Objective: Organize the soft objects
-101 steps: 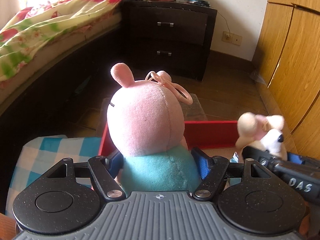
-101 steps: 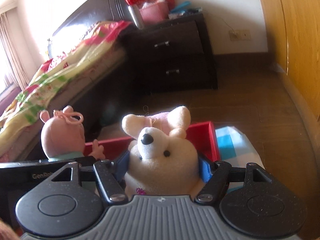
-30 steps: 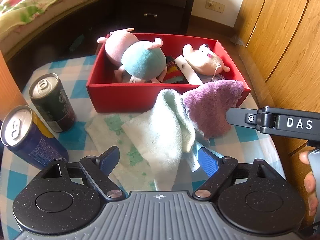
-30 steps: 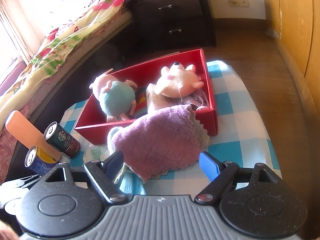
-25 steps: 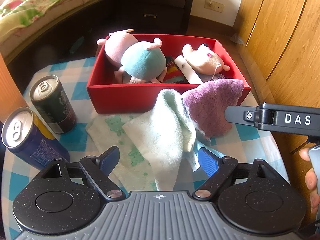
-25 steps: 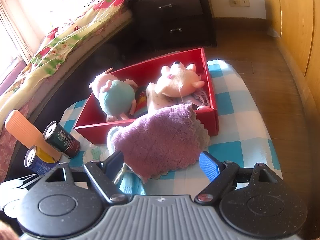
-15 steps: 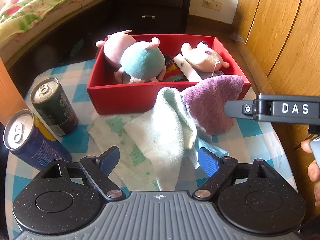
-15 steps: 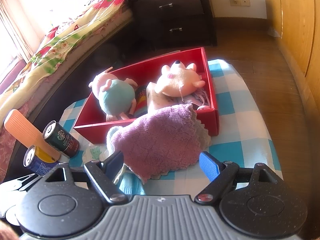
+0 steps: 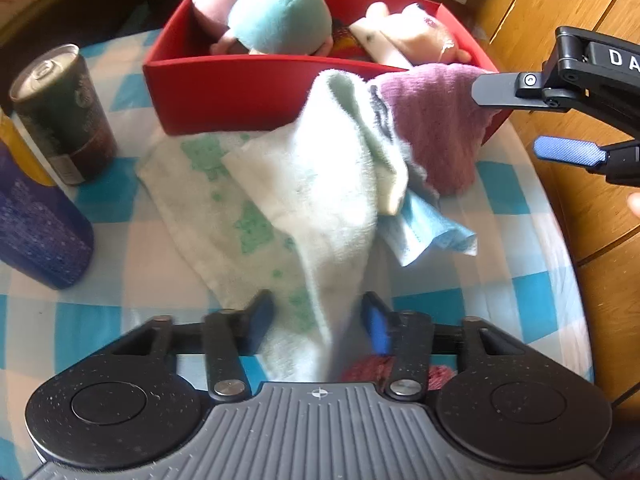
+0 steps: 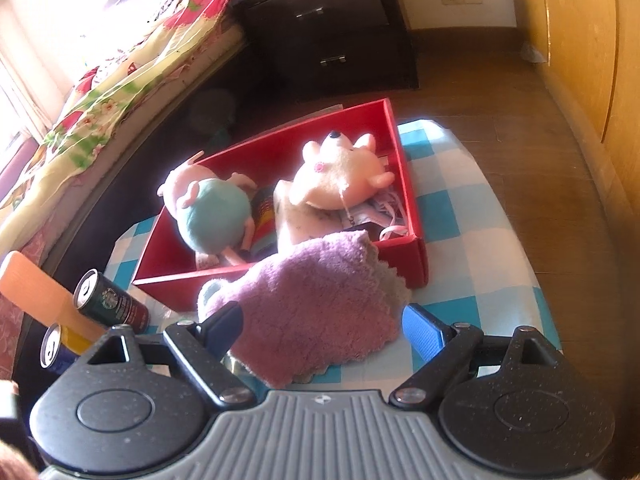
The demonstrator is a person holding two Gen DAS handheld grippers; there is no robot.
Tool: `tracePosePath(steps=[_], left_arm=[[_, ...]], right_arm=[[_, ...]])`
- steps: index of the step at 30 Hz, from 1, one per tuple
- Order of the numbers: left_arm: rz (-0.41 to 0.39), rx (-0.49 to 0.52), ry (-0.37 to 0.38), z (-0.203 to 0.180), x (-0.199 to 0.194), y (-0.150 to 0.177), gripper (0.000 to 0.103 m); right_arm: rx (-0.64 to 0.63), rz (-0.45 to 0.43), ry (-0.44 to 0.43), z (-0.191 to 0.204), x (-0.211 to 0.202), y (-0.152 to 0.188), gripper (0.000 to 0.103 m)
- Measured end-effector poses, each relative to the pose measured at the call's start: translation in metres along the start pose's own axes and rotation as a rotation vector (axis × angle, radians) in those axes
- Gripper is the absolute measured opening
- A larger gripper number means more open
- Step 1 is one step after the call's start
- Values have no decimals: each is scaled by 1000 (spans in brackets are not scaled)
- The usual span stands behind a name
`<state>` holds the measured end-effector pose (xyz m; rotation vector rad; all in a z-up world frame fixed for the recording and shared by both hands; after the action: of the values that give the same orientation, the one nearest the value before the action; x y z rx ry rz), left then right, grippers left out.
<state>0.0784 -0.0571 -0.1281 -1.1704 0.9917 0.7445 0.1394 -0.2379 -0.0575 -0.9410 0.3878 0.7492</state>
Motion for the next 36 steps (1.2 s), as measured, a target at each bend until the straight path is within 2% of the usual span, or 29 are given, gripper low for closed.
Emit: tracePosePath(steps=[1,4,11,16,18,20,21,22,24,26,31,32,34,35,36], left_arm=[[3,-7,9,3,-1,0,18],[-13,-32,32,12,-12,-1,9],[-96,-111,68,40,-47,-15,6],[-125,-146,134,49,-67,-19,6],[-147,-140,160,51,-79,-21,7],[-168,-139,186,52,-88,-27,12],[-180,-143,190,54,-92,-30,20],[-195,-148,184,55,-95,-32,24],[-209,-146,141,56,-93,-37,39],[-204,-145,111,53,-86,-39,61],[-157,-145,75,30,-51,-47,72],[-143,-152,76,25,-42,-49,73],[-102,-143,73,13,-23,-50,73],[-82,-126,52,7,-13,-50,73],[-79,-102,22,3,-5,-51,72]], right_arm=[[6,1,0,-1,1,-1,67],[33,5,-14,-2,3,-2,67],[100,34,-55,3,21,3,67],[160,77,-92,7,43,10,68],[162,77,-82,5,50,11,68],[159,83,-54,1,53,13,57],[159,98,-50,-2,53,16,36],[160,120,-49,-4,53,20,16],[165,155,-62,-7,49,27,0],[166,166,-95,-7,40,31,0],[137,94,-129,-5,9,24,0],[155,85,-132,-8,9,22,2],[221,79,-112,-17,11,18,69],[237,64,-114,-17,13,14,78],[242,49,-114,-18,13,11,78]])
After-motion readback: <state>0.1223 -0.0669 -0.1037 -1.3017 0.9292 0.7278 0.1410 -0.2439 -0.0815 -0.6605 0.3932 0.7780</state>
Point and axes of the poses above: each gripper's, at about its wrist camera, not at the fingertips, and x roughly the way its jaws point, z to its left, y to its underside, the point moved 8 cm from there along x, roughly the way its jaws point, and after that the axes turned 15 degrees about -y, right-handed, at the moved point
